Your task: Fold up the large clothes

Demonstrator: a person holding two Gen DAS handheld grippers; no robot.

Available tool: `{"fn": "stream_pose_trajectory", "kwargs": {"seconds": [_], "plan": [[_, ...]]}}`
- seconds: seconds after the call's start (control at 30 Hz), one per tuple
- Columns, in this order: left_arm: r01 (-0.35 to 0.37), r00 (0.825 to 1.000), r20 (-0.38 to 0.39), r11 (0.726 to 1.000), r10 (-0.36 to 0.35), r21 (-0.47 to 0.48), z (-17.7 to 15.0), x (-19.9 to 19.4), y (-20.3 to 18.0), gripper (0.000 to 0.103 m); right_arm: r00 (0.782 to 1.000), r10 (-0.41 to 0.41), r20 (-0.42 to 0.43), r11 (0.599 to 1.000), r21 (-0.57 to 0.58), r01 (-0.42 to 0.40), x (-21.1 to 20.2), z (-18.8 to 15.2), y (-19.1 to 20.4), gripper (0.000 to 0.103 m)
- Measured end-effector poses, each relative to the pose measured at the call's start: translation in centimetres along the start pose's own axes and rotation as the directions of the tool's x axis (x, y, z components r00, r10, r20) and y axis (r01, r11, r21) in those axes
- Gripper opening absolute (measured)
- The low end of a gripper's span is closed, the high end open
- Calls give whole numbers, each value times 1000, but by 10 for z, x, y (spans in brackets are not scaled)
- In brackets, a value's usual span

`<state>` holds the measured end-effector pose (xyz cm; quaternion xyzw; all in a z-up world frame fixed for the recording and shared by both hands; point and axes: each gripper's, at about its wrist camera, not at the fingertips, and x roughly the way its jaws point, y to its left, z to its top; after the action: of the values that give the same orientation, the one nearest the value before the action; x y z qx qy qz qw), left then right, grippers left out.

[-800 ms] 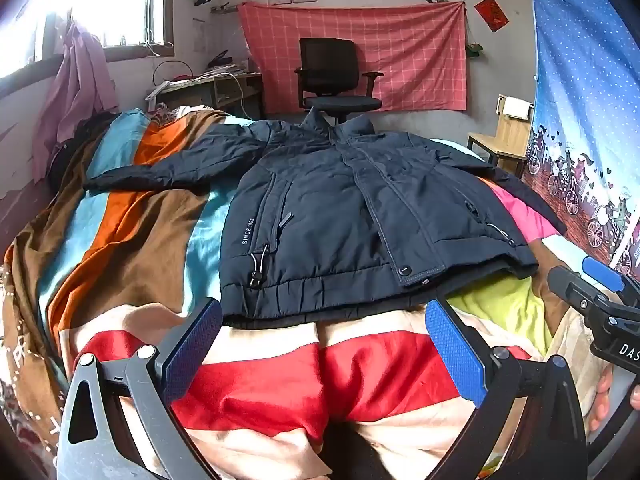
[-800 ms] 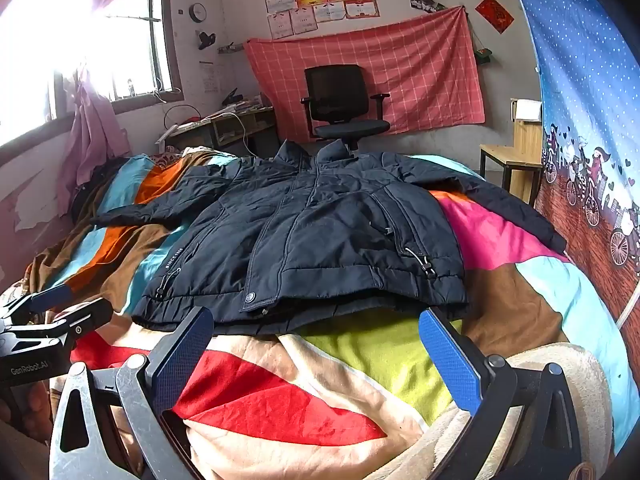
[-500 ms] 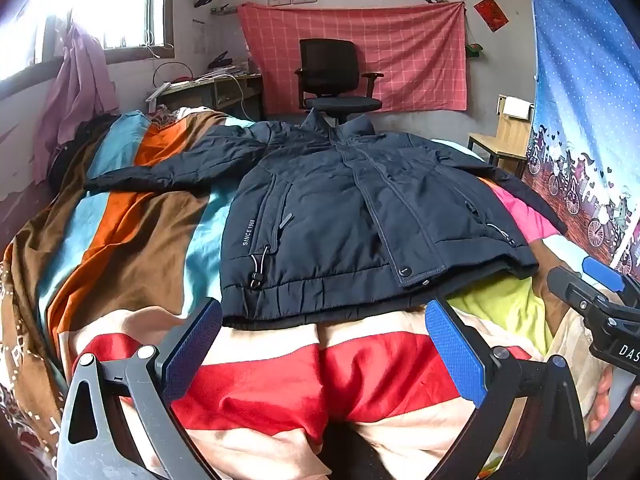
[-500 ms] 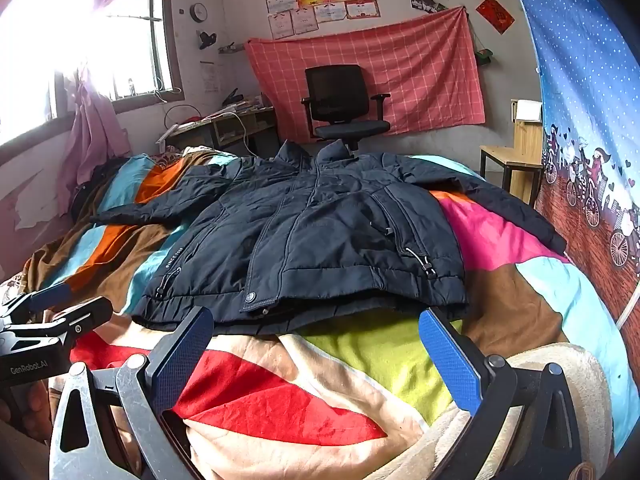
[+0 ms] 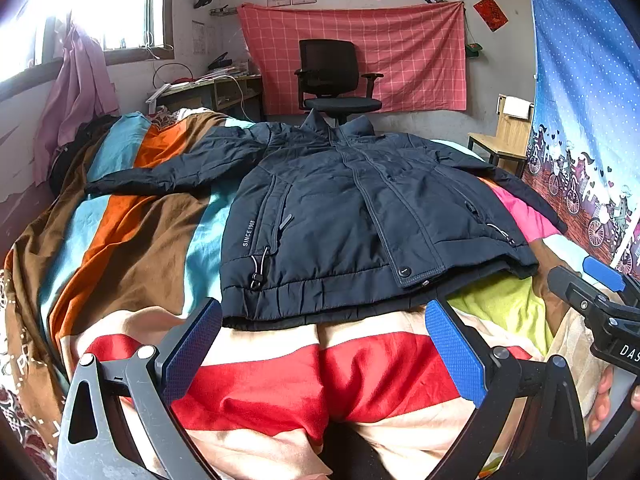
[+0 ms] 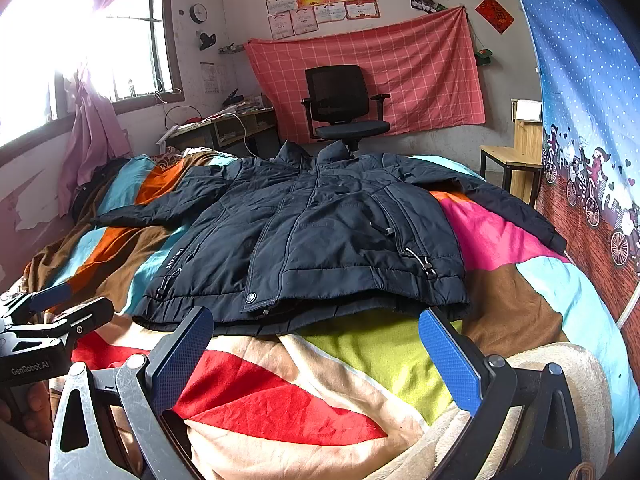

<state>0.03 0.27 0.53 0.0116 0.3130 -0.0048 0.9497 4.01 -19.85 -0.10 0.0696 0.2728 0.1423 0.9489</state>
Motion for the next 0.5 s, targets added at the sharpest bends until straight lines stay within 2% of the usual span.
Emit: {"fn": "stream_pose_trajectory", "kwargs": {"seconds": [0.5], "plan": [[-2, 1000, 0, 1000, 2, 3, -1, 1, 0, 100, 1000, 1, 1, 1000, 1, -1, 0, 0, 0, 103]]}}
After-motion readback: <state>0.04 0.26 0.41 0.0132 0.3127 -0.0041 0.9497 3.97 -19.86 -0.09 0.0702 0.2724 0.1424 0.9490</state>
